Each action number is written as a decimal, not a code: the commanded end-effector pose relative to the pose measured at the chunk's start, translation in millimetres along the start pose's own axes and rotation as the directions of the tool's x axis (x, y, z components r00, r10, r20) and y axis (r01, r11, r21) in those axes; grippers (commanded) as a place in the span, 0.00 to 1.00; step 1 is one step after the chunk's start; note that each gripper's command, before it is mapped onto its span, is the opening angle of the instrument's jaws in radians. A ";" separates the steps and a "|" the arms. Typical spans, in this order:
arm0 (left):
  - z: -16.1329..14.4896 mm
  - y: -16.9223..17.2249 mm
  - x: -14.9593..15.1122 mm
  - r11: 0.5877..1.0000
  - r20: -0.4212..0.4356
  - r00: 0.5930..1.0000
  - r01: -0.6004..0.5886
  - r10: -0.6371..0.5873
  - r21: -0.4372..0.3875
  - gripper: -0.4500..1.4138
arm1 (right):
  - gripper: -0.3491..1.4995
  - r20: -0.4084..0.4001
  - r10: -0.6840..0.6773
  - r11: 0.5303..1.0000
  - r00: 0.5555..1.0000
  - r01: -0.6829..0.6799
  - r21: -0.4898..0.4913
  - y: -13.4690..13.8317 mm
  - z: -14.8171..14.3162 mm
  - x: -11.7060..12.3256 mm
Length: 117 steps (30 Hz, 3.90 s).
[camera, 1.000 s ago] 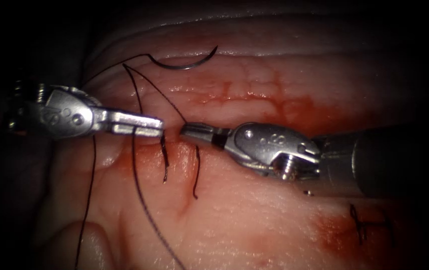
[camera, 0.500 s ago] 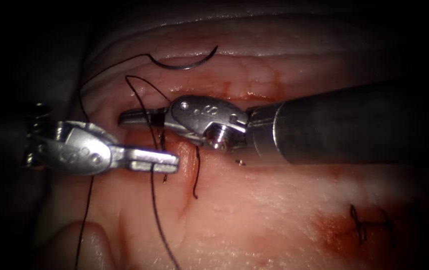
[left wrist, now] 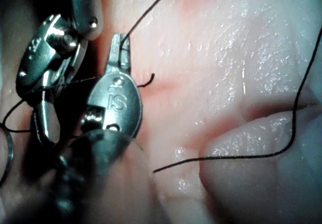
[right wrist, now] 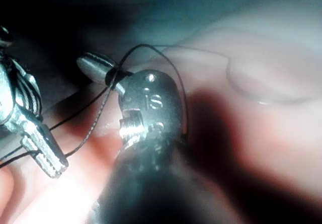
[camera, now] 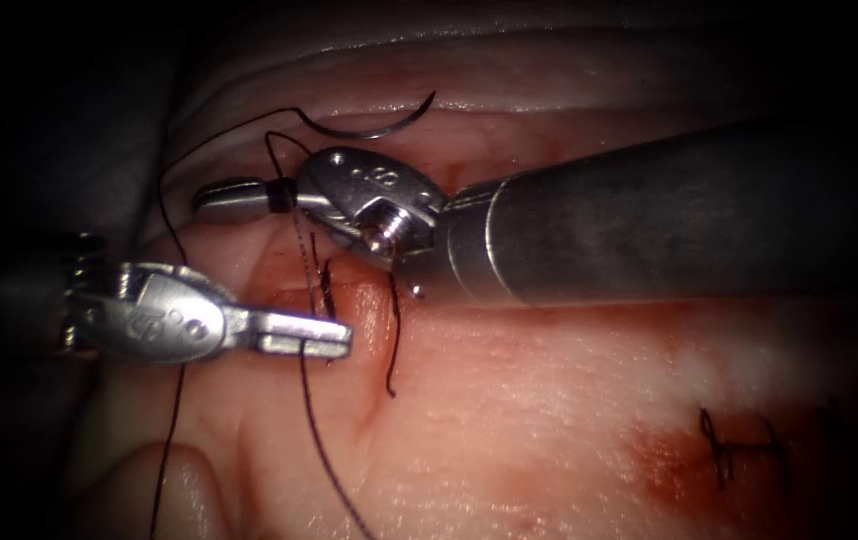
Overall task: Wound Closure
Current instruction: Loop the suture with the left tool once around the right tool, clockwise, then with the right tool, grab the short suture end, then pull the right tool up and the left tool down to tighten.
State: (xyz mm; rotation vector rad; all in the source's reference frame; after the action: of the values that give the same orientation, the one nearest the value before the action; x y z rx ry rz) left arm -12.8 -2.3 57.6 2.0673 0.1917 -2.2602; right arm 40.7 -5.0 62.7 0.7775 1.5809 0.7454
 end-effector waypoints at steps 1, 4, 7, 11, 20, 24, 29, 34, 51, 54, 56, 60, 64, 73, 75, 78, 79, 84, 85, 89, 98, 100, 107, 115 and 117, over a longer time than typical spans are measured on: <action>0.7 0.0 -1.1 1.000 -0.001 1.000 0.006 -0.006 -0.001 0.00 | 0.00 -0.047 0.012 0.999 0.999 -0.010 0.042 -0.2 0.0 0.6; 0.8 0.0 -2.0 1.000 -0.007 1.000 0.017 -0.017 0.006 0.00 | 0.00 -0.079 0.026 0.995 0.997 -0.019 0.093 -0.7 -0.7 1.6; 0.4 -0.4 -2.9 0.999 -0.021 0.999 0.035 -0.035 0.012 0.00 | 0.00 -0.102 0.043 0.988 0.994 -0.028 0.149 -1.4 -2.1 2.5; -0.5 -1.9 -4.7 0.997 -0.038 0.997 0.067 -0.066 0.029 0.00 | 0.00 -0.092 0.036 0.972 0.995 -0.013 0.236 -2.3 -4.9 2.6; -2.0 -4.9 -7.5 0.993 -0.074 0.993 0.094 -0.089 0.075 0.00 | 0.00 0.057 -0.178 0.940 0.982 0.152 0.306 -3.4 -7.3 0.7; -2.2 -5.6 -8.2 0.991 -0.073 0.992 0.106 -0.101 0.080 0.00 | 0.00 0.144 -0.220 0.913 0.965 0.152 0.378 -4.1 -7.1 -0.7; -2.1 -5.1 -8.2 0.991 -0.070 0.993 0.104 -0.098 0.082 0.00 | 0.00 0.251 -0.305 0.889 0.919 0.181 0.421 -4.3 -6.7 -1.7; -1.9 -4.8 -7.8 0.991 -0.068 0.993 0.104 -0.099 0.084 0.00 | 0.22 0.328 -0.349 0.876 0.878 0.182 0.446 -4.4 -6.7 -2.7; -2.3 -3.9 -8.0 0.990 -0.067 0.992 0.115 -0.109 0.079 0.00 | 0.61 0.536 -0.428 0.849 0.728 0.119 0.515 -4.5 -6.1 -5.7; -2.4 -3.9 -8.0 0.990 -0.068 0.991 0.121 -0.115 0.078 0.00 | 0.60 0.559 -0.431 0.849 0.708 0.108 0.518 -4.4 -5.8 -6.0; -2.4 -3.8 -8.0 0.990 -0.068 0.991 0.120 -0.115 0.078 0.00 | 0.60 0.583 -0.439 0.847 0.683 0.099 0.522 -4.4 -5.4 -6.8; -2.4 -3.7 -8.0 0.990 -0.067 0.991 0.119 -0.114 0.078 0.00 | 0.60 0.603 -0.447 0.841 0.660 0.081 0.535 -4.4 -5.1 -8.2; -2.3 -3.5 -8.0 0.989 -0.067 0.991 0.123 -0.118 0.078 0.00 | 0.58 0.632 -0.454 0.838 0.628 0.061 0.542 -4.2 -5.4 -8.7; -2.3 -3.0 -8.0 0.989 -0.066 0.991 0.125 -0.120 0.077 0.00 | 0.54 0.646 -0.463 0.838 0.606 0.061 0.543 -3.4 -6.5 -8.8; -2.2 -3.0 -8.0 0.989 -0.066 0.991 0.125 -0.120 0.078 0.00 | 0.52 0.647 -0.463 0.838 0.606 0.061 0.543 -3.4 -6.5 -8.8; -2.1 -2.7 -8.1 0.989 -0.066 0.990 0.129 -0.124 0.077 0.00 | 0.17 0.647 -0.462 0.839 0.607 0.062 0.541 -3.3 -6.2 -8.8; -2.1 -2.5 -8.1 0.989 -0.065 0.990 0.127 -0.122 0.078 0.00 | 0.00 0.647 -0.461 0.840 0.607 0.063 0.540 -3.2 -6.1 -8.8; -1.9 -1.4 -7.7 0.989 -0.064 0.990 0.127 -0.122 0.076 0.00 | 0.00 0.647 -0.455 0.846 0.612 0.071 0.528 -2.8 -5.7 -8.2; -1.9 -1.2 -7.6 0.989 -0.063 0.991 0.126 -0.121 0.075 0.00 | 0.00 0.647 -0.453 0.849 0.613 0.074 0.524 -2.8 -5.7 -8.0; -2.4 0.4 -7.1 0.989 -0.065 0.990 0.130 -0.126 0.065 0.00 | 0.00 0.618 -0.429 0.865 0.659 0.102 0.492 -2.3 -6.1 -6.3; -2.0 4.7 -7.4 0.987 -0.038 0.987 0.155 -0.153 0.046 0.00 | 0.00 0.481 -0.350 0.901 0.804 0.148 0.408 -0.4 -6.8 -1.4; -1.5 5.7 -6.9 0.987 -0.031 0.987 0.156 -0.155 0.035 0.00 | 0.00 0.470 -0.339 0.906 0.815 0.149 0.396 0.0 -6.8 -1.0; 1.7 11.4 -0.2 0.985 -0.040 0.987 0.154 -0.157 -0.084 0.00 | 0.00 0.440 -0.301 0.934 0.846 0.168 0.316 2.5 -7.6 0.1; 4.2 14.2 3.4 0.968 -0.027 0.986 0.156 -0.165 -0.196 0.00 | 0.00 0.444 -0.299 0.940 0.845 0.179 0.292 4.2 -8.4 0.3; 4.8 14.7 3.6 0.960 -0.005 0.986 0.162 -0.168 -0.229 0.00 | 0.00 0.445 -0.299 0.940 0.844 0.180 0.290 4.3 -8.3 0.2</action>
State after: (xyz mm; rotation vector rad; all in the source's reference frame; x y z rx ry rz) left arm -15.5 -17.4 53.2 2.0106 0.6361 -2.1668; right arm 32.0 -2.7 66.6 0.8388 1.2810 0.1517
